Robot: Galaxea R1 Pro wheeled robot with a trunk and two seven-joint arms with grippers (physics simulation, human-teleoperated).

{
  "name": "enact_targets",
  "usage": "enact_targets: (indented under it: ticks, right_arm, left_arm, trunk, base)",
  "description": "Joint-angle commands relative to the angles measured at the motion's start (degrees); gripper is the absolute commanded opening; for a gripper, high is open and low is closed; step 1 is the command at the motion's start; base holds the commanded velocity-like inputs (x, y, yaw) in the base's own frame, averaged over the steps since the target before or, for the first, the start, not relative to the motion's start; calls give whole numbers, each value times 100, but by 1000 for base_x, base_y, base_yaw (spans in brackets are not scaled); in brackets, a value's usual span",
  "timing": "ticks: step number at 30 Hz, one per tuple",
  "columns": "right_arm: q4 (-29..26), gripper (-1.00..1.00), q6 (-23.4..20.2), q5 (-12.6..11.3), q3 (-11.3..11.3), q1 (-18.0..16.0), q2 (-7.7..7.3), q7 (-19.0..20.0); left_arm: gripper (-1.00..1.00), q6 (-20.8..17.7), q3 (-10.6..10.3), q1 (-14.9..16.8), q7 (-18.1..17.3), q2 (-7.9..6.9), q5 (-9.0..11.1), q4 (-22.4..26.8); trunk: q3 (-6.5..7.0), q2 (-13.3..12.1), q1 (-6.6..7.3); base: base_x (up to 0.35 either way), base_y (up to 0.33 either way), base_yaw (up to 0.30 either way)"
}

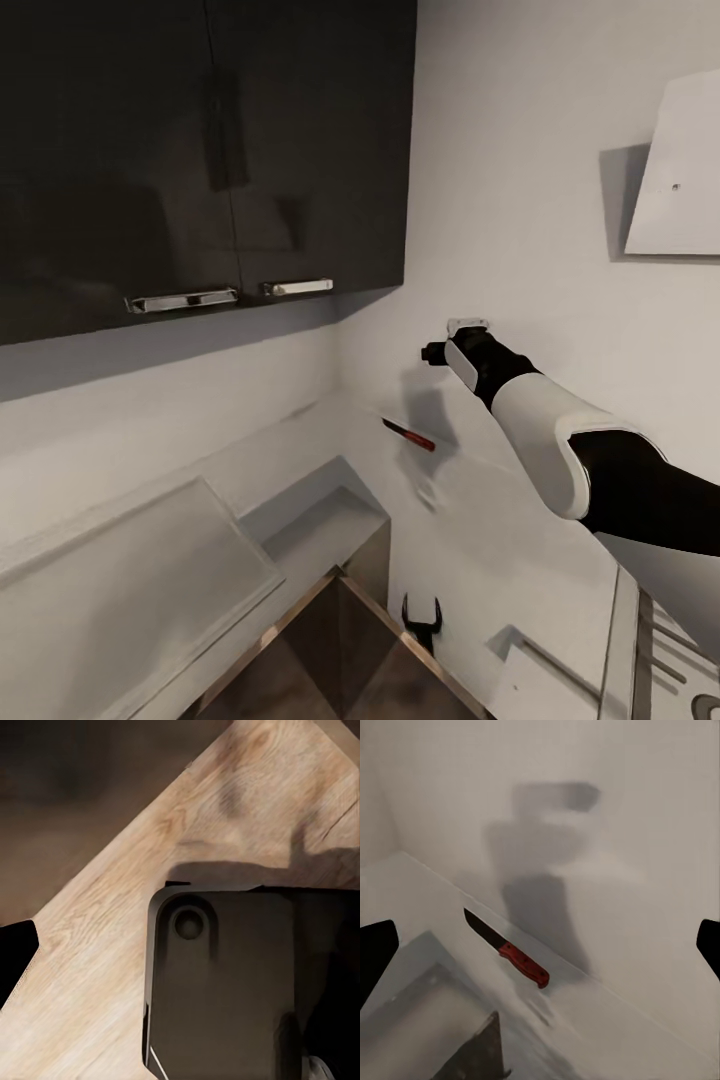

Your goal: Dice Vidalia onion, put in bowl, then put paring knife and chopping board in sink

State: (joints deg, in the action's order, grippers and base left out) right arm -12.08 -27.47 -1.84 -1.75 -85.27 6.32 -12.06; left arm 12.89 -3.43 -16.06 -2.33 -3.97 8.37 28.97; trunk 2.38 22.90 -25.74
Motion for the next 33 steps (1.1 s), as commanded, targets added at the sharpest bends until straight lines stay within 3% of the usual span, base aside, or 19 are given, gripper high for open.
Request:
enact_targets:
  ticks: [1,8,22,28,33]
  right_arm:
    - [24,100,-29,-19,-20,-1,1,-25]
    - [194,100,9,-19,-18,1,-1,-25]
    - [954,100,663,-19,-18,9,-42,-25]
    - [1061,100,731,-19,-18,14,-34,-37]
    - [1068,100,756,-7,-18,242,-23,-54]
  left_arm:
    - [100,11,-35,-3,-4,-7,60,4]
    - [100,11,-35,-3,-4,-7,60,-2]
    - [100,11,-35,-3,-4,-7,54,-57]
    - [100,11,-35,-3,-4,-7,55,-62]
    - [100,11,-35,-3,-4,-6,51,-82]
  trunk:
    - [-1,2,-4]
    - [-1,2,-4]
    - [-1,2,-4]
    - [-1,2,-4]
    - [-5,2,-4]
  base:
    - [180,48,0]
    - [55,13,0]
    - [1,0,0]
    - [0,0,0]
    - [0,0,0]
